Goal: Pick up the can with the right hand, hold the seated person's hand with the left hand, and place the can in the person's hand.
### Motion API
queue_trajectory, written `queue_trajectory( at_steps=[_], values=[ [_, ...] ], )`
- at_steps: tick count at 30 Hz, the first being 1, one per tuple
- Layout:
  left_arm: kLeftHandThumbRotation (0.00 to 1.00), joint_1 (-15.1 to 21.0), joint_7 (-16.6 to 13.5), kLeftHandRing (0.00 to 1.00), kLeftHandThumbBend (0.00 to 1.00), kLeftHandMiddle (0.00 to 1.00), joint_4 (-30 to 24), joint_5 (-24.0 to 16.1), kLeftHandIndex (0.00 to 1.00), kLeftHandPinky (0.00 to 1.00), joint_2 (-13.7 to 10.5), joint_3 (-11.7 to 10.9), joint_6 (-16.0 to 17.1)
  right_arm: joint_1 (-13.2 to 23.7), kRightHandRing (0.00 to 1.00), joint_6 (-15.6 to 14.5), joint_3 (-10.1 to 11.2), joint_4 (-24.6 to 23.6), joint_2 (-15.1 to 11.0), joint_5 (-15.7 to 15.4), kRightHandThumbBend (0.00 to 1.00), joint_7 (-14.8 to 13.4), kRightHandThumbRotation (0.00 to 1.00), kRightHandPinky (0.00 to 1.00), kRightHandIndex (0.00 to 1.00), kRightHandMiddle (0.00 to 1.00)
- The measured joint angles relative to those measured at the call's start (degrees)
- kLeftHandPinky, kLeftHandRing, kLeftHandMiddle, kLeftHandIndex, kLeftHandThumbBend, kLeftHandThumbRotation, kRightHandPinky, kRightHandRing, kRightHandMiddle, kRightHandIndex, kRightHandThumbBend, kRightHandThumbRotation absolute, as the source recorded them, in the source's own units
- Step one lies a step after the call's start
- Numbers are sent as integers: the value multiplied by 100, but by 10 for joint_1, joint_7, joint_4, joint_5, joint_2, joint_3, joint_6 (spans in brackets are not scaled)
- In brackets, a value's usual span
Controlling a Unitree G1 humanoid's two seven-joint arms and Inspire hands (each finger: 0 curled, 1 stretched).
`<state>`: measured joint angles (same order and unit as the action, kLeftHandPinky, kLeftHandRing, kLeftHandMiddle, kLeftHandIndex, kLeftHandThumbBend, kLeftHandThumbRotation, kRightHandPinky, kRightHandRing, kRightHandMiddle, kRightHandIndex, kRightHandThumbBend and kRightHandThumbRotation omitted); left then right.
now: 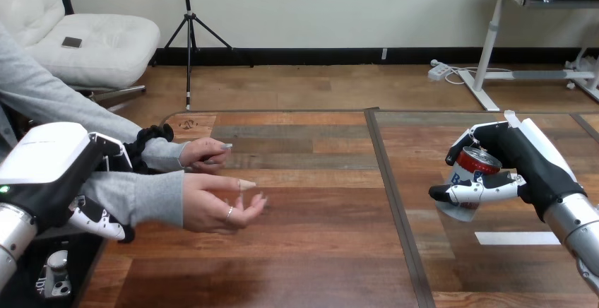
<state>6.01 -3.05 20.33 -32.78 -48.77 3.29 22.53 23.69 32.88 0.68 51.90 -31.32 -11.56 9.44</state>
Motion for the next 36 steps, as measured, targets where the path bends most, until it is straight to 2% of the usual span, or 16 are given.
queue_trajectory(
  at_steps=[28, 36],
  values=[
    [0, 1, 1, 21, 95, 29, -1, 8, 44, 16, 6, 0, 2, 0, 35, 1, -2, 0, 0, -2, 84, 2, 0, 34, 42, 40],
    [0, 7, -2, 19, 97, 27, 7, 8, 43, 15, 10, 0, 23, 0, 34, 1, -2, 0, 0, -2, 84, 2, 0, 33, 42, 40]
  ],
)
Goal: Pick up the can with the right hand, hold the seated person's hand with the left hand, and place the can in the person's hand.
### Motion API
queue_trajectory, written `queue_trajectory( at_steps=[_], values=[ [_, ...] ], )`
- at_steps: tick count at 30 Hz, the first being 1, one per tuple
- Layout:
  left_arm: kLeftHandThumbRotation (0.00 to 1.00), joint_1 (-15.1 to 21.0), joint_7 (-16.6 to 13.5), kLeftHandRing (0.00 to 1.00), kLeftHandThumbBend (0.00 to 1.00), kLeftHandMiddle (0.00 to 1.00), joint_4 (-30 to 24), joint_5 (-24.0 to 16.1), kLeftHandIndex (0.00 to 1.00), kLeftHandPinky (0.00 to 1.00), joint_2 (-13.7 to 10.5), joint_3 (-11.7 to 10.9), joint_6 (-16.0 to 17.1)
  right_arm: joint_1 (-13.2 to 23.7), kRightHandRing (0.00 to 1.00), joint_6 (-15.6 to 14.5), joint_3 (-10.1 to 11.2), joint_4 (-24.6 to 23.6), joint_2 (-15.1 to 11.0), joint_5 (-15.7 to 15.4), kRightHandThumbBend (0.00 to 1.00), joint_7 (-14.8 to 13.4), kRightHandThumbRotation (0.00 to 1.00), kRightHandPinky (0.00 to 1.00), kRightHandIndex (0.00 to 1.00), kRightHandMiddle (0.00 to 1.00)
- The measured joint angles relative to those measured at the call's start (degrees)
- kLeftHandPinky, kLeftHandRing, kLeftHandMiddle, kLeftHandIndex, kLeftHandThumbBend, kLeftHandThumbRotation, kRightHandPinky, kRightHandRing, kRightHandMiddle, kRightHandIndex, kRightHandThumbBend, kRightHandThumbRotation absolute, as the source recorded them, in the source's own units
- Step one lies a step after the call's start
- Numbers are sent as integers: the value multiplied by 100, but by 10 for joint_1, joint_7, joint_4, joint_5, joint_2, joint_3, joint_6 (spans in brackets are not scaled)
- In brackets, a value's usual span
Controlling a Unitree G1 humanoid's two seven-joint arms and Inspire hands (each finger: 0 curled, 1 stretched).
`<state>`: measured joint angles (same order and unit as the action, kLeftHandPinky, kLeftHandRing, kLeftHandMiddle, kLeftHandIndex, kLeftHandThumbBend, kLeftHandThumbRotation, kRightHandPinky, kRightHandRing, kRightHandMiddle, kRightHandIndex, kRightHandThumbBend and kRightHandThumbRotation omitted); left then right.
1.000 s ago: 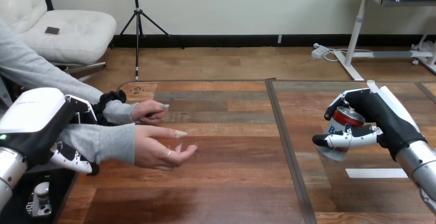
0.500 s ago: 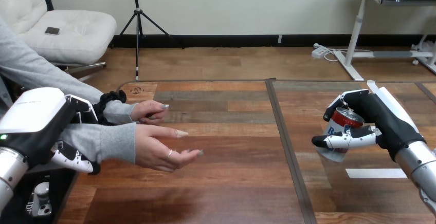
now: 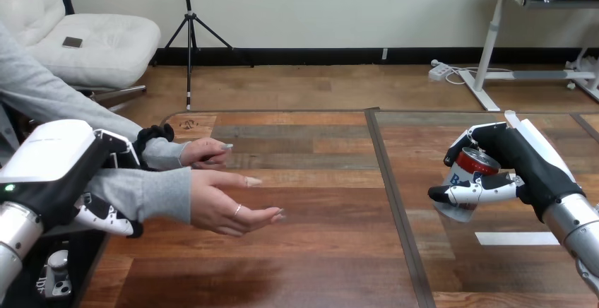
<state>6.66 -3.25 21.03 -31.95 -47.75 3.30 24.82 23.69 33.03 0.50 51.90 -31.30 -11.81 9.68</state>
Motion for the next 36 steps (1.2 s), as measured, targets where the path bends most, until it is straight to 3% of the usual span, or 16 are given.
queue_trajectory(
  at_steps=[36],
  values=[
    [0, 17, 0, 11, 92, 17, 0, 0, 41, 7, 63, 2, 4, 0, 37, 0, -5, 0, 9, -2, 85, -1, 0, 35, 41, 41]
  ],
)
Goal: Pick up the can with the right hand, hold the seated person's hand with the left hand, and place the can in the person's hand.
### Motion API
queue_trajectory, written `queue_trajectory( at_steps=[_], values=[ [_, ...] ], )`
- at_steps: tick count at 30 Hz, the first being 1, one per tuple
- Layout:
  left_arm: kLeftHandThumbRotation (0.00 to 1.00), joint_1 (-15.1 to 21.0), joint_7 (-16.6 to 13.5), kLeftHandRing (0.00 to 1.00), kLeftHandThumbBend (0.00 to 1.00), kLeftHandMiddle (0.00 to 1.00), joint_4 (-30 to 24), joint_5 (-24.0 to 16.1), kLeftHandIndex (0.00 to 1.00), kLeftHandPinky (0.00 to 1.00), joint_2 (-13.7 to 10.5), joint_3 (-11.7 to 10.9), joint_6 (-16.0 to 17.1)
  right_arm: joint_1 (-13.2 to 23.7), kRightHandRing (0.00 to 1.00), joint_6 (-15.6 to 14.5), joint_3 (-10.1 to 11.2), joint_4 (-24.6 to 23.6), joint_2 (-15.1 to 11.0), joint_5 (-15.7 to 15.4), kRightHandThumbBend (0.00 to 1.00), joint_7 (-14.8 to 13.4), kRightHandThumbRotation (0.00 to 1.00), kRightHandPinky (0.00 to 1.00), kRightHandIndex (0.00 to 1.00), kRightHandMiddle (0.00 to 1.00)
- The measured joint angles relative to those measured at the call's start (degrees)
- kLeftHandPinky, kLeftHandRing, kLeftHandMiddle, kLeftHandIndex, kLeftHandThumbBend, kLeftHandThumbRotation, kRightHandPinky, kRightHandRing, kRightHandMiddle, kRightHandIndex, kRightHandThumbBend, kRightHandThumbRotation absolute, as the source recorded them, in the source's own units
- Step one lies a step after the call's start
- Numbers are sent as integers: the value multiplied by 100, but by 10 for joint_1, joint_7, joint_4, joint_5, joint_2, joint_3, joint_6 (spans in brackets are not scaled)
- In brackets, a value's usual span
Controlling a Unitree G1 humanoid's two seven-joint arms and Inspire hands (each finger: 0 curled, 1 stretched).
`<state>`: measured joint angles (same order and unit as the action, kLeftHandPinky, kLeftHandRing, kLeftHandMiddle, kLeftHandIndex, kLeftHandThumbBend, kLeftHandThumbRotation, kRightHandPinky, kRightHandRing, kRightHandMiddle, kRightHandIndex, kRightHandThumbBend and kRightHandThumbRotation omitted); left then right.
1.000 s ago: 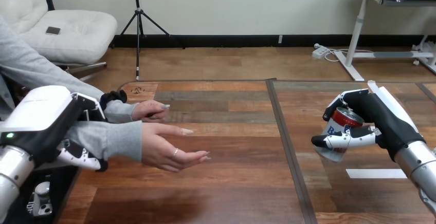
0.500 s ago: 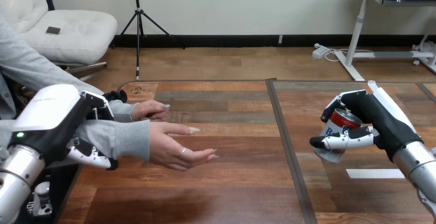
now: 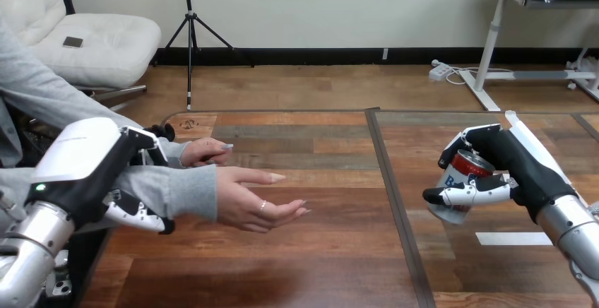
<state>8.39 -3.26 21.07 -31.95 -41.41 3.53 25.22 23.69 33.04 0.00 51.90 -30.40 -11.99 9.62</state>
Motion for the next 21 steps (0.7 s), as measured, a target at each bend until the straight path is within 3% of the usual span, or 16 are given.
queue_trajectory(
  at_steps=[21],
  values=[
    [0, 10, 15, 12, 89, 20, -1, 1, 41, 8, 23, 0, 1, 0, 36, -18, -1, -4, 16, -4, 84, -2, 0, 34, 42, 40]
  ],
)
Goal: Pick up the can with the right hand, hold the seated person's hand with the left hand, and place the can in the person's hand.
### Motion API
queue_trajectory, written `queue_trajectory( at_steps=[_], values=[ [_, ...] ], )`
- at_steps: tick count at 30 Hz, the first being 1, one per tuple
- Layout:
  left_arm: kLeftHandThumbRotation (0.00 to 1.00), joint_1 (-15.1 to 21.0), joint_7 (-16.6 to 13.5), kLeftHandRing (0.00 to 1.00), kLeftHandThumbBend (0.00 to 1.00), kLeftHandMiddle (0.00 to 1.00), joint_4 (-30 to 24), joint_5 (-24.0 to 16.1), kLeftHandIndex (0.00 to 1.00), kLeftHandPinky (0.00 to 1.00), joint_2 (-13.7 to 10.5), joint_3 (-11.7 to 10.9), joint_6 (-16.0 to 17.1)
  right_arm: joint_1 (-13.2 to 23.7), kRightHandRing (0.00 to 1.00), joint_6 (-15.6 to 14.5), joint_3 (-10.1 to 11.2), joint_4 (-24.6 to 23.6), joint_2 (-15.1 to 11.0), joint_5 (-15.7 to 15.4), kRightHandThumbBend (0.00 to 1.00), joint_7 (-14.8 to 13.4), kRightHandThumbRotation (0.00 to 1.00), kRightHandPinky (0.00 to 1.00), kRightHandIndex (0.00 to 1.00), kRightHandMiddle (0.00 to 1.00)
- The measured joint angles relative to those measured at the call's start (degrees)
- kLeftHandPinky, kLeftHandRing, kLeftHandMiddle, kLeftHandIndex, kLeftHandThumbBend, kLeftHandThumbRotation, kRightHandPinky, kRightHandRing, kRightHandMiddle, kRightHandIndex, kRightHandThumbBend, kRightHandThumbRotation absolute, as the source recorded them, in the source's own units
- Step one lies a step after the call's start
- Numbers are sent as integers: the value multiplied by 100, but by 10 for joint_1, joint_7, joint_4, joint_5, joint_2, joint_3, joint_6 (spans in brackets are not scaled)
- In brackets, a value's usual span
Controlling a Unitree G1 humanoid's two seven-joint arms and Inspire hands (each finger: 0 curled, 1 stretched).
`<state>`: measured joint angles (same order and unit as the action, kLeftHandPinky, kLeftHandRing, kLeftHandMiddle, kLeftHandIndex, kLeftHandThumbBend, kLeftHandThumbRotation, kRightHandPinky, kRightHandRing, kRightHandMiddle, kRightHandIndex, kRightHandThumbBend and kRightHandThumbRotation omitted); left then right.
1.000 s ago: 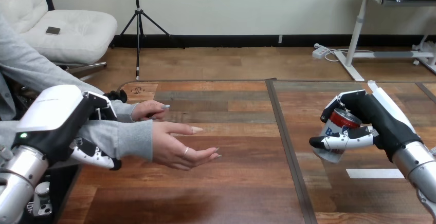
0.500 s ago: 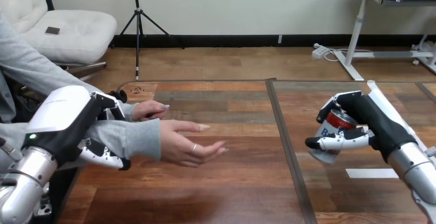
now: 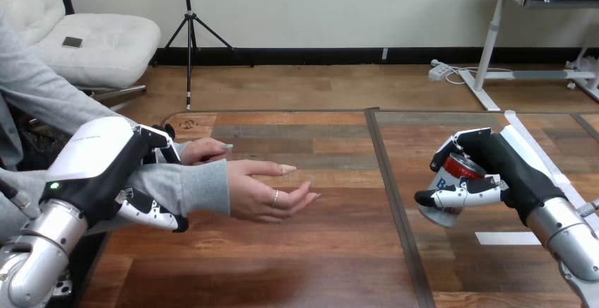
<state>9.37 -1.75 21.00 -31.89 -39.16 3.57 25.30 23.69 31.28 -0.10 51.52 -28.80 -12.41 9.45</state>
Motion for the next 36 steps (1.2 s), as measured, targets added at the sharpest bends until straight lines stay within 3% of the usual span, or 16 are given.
queue_trajectory(
  at_steps=[23, 36],
  values=[
    [0, 2, 13, 13, 88, 21, -1, 5, 41, 9, 13, 0, 1, 0, 35, 1, -6, 0, 3, -11, 84, 0, 0, 33, 41, 40],
    [0, 3, 18, 14, 88, 21, -2, 6, 41, 10, 15, 0, 3, 3, 37, 1, -22, 0, 11, -24, 83, -7, 0, 34, 42, 41]
  ],
)
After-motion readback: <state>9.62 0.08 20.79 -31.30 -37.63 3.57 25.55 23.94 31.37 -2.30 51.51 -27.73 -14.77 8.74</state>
